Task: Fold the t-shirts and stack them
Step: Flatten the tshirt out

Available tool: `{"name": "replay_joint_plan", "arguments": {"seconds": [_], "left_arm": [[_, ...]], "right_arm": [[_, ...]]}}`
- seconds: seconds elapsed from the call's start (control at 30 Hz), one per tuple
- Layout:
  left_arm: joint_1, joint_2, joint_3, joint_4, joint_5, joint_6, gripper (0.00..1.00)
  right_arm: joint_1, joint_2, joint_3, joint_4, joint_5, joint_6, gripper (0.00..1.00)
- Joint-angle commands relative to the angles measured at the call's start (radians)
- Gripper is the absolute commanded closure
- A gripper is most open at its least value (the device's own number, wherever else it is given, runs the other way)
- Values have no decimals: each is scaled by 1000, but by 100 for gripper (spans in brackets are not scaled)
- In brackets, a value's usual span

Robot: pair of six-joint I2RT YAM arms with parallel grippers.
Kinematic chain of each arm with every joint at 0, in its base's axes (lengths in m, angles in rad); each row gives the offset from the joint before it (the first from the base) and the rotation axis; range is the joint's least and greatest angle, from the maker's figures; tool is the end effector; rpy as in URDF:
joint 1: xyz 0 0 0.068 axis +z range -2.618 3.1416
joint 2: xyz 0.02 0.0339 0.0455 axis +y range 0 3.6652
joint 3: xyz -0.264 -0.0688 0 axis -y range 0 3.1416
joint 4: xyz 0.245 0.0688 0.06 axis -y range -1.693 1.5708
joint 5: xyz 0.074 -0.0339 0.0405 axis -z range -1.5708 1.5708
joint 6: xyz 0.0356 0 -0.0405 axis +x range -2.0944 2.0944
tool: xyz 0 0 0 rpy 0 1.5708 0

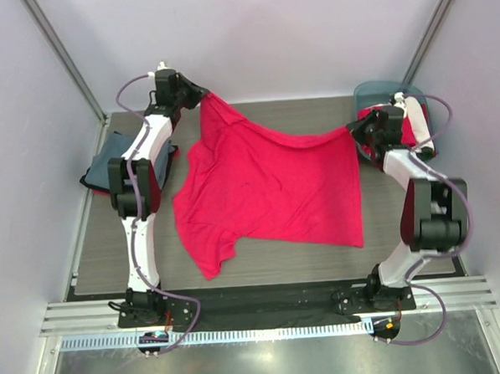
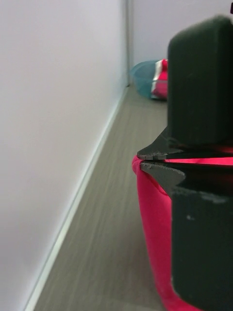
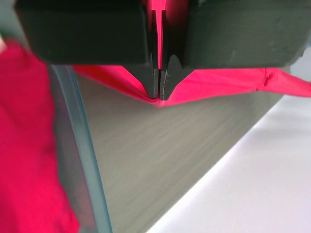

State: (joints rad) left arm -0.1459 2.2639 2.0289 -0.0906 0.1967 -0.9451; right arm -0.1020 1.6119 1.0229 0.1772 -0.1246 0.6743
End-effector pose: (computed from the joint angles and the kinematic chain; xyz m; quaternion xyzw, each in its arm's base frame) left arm 0.5373 -0.0860 0.2831 -0.2618 0.7670 -0.3693 0.4547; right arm 0.3666 -0.0331 0.2473 0.2845 0.7859 0.2042 0.5096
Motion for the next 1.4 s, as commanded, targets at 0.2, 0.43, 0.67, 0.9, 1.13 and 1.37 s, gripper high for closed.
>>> {"name": "replay_joint_plan", "arguments": {"seconds": [0.2, 0.43, 0.67, 0.9, 1.13, 1.37], "left_arm": [[63, 83, 82, 172, -238, -41, 100], [71, 339, 431, 175, -206, -79, 43], [71, 131, 247, 135, -140, 9, 0], [68, -346, -223, 97, -167, 114, 0], [142, -783, -875, 388, -165, -41, 0], [336, -805, -1138, 676, 265, -354, 0]], "right_arm": [[39, 434, 474, 111, -52, 44, 99], [54, 649, 804, -11, -58, 22, 64], [79, 450, 636, 1, -43, -35, 33], [62, 80, 188, 42, -20, 45, 0], [-183, -83, -199, 295, -430, 410, 19], [-142, -256, -286, -13, -324, 160, 10]]}}
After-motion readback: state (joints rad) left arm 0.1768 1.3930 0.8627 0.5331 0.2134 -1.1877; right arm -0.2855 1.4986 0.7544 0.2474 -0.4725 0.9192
